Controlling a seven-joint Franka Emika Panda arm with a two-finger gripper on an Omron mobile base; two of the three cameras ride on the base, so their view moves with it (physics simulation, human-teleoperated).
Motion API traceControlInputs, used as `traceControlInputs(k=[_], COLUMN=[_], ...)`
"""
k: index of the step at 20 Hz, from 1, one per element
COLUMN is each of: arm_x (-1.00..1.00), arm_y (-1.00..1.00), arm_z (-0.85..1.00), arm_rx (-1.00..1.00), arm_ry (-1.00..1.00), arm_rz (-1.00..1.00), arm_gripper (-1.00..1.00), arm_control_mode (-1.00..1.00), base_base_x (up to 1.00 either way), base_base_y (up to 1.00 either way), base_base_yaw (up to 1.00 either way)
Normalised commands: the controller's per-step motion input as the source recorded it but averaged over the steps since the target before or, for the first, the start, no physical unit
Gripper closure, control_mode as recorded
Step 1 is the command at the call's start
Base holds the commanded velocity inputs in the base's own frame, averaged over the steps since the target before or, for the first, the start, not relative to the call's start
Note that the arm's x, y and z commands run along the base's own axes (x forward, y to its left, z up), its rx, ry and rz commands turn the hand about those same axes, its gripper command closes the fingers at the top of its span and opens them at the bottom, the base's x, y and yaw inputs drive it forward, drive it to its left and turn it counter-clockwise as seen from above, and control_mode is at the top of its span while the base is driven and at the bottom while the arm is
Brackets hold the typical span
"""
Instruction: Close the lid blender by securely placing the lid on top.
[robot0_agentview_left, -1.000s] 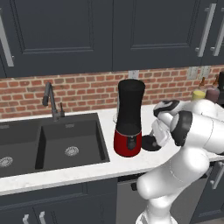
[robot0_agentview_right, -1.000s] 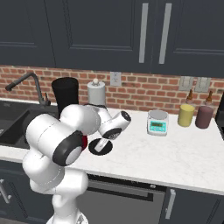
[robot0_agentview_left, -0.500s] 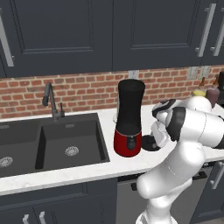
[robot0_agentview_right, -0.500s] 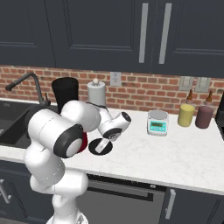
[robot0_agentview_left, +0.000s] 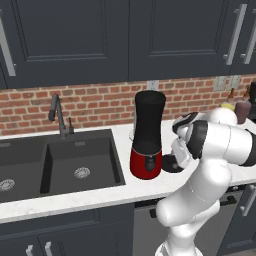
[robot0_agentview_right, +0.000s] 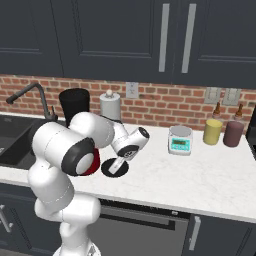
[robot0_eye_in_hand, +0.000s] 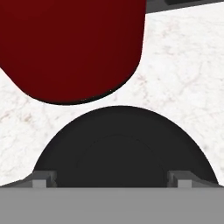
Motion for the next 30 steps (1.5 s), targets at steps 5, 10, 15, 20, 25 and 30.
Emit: traceControlInputs(k=[5,10,15,20,25,30], arm_x=[0.02,0.00,-0.01,-0.25,-0.83,-1.00], arm_y=[0.05,0.00,0.00,0.00,-0.02,-0.13], arm_z=[-0.02,0.00,0.00,0.14,0.68,0.95], arm_rx=[0.00,0.00,0.00,0.02,0.07,0.03], arm_ry=[0.01,0.00,0.00,-0.01,-0.18,-0.28], arm_rz=[0.00,0.00,0.00,0.00,0.00,0.00], arm_gripper=[1.00,1.00,1.00,1.00,1.00,1.00], arm_control_mode=[-1.00,-1.00,-1.00,-1.00,-1.00,-1.00], base_base_x=[0.00,0.00,0.00,0.00,0.00,0.00], base_base_y=[0.00,0.00,0.00,0.00,0.00,0.00], base_base_yaw=[0.00,0.00,0.00,0.00,0.00,0.00])
